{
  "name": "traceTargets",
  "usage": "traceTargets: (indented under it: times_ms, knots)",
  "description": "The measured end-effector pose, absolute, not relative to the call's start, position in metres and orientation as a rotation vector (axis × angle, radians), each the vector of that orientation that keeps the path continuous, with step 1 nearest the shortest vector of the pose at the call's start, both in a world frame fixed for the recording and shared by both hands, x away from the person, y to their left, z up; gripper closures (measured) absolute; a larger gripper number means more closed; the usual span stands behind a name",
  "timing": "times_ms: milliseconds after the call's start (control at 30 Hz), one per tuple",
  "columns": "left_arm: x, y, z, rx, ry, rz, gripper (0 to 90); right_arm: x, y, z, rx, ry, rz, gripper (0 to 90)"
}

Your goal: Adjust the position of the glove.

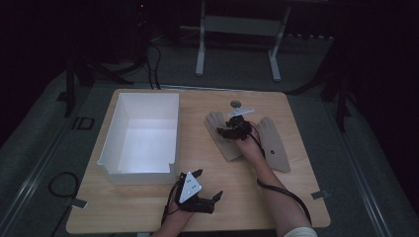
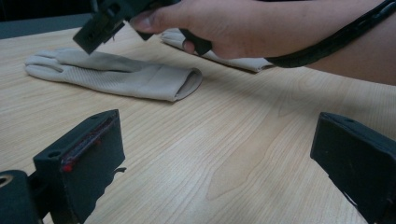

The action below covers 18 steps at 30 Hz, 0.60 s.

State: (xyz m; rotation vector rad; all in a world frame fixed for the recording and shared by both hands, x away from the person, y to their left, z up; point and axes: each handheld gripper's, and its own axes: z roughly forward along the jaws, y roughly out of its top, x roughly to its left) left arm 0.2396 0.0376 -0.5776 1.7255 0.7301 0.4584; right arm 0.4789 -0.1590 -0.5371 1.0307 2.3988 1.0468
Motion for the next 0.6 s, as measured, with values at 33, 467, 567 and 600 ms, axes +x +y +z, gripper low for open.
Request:
traceTargets:
  times_ms: [33, 467, 567, 600]
  knots:
    - [0.24, 0.038, -0.578, 1.725, 0.73, 0.455, 2.9, 0.481, -0.157, -0.543, 1.024, 2.411, 1.014, 47.4]
    - [0.24, 0.038, -0.578, 1.723, 0.732, 0.458, 3.0, 0.481, -0.153, -0.559, 1.001, 2.479, 0.917, 71.5]
    - [0.24, 0.038, -0.578, 1.724, 0.732, 0.459, 2.9, 0.481, -0.152, -0.559, 1.059, 2.461, 0.931, 76.4]
    - [0.239, 0.038, -0.578, 1.724, 0.73, 0.459, 3.0, 0.481, -0.152, -0.559, 1.083, 2.451, 0.939, 77.7]
